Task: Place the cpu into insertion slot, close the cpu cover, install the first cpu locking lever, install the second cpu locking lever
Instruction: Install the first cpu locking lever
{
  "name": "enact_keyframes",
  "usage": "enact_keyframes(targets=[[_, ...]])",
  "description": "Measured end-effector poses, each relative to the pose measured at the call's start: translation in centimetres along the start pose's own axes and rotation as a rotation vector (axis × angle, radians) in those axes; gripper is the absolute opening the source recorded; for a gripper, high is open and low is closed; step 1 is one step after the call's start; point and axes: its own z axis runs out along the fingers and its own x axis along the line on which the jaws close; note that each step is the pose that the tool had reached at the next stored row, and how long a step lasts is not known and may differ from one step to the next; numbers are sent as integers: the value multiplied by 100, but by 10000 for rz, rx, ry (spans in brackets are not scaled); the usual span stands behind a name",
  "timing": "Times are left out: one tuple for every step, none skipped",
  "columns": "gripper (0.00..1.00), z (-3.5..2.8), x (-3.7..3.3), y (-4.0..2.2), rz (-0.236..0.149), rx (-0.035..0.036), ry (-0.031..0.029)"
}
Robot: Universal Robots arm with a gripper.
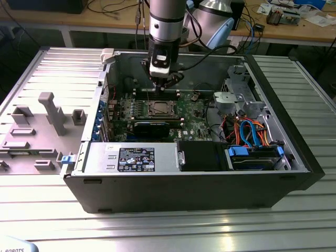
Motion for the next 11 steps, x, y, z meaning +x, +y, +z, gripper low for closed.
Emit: enact_keyframes(targets=[[11,0,0,0,-200,6,-3],[11,0,0,0,-201,6,-3],[11,0,0,0,-201,6,-3],[11,0,0,0,-201,6,-3],[11,0,0,0,-201,5,-3],[11,0,0,0,-201,5,-3],[11,0,0,0,-201,5,-3],[11,0,0,0,-205,6,-3],[11,0,0,0,-221,6,-4],[11,0,0,0,-231,5,-4],[11,0,0,-1,-236,6,-5]])
